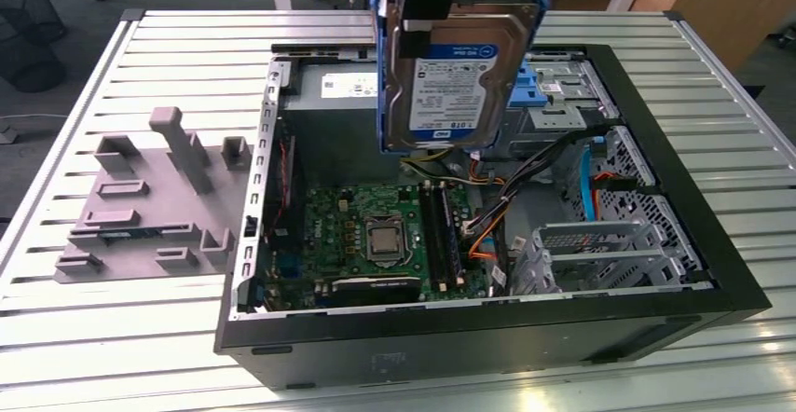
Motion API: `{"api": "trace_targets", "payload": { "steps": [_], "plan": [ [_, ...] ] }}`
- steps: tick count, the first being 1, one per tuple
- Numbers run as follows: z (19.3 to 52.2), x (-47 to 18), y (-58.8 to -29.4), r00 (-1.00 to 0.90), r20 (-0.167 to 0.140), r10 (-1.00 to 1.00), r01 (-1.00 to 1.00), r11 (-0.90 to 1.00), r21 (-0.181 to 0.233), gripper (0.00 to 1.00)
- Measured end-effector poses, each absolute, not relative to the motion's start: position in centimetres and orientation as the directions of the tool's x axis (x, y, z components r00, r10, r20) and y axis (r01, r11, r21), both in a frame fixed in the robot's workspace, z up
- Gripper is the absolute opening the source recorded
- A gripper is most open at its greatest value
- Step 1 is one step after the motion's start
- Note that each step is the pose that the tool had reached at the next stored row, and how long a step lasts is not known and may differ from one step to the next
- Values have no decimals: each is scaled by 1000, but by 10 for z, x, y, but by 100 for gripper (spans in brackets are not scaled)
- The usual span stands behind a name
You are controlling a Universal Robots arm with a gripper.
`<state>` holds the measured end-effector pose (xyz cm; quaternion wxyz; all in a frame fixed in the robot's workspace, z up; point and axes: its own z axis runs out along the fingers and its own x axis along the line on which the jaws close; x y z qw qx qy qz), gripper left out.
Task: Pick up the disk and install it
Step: 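Insert the disk into the insertion slot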
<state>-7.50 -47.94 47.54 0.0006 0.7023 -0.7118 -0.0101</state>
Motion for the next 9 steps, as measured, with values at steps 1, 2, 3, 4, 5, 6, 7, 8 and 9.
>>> {"api": "trace_targets", "payload": {
  "steps": [1, 2, 3, 4, 5, 6, 7, 8, 9],
  "plan": [
    [475, -75, -481, -14, -13, -1000, -1000, 13, 15, 36],
    [475, -75, -483, -14, -13, -1000, -1000, 13, 15, 36],
    [475, -75, -485, -14, -13, -1000, -1000, 13, 15, 36],
    [475, -75, -487, -14, -13, -1000, -1000, 13, 15, 36],
    [475, -75, -489, -14, -13, -1000, -1000, 13, 15, 36],
    [475, -75, -492, -14, -13, -1000, -1000, 13, 15, 36],
    [475, -75, -495, -14, -13, -1000, -1000, 13, 15, 36],
    [475, -75, -497, -14, -13, -1000, -1000, 13, 15, 36],
    [475, -75, -499, -14, -13, -1000, -1000, 13, 15, 36]
  ]
}}
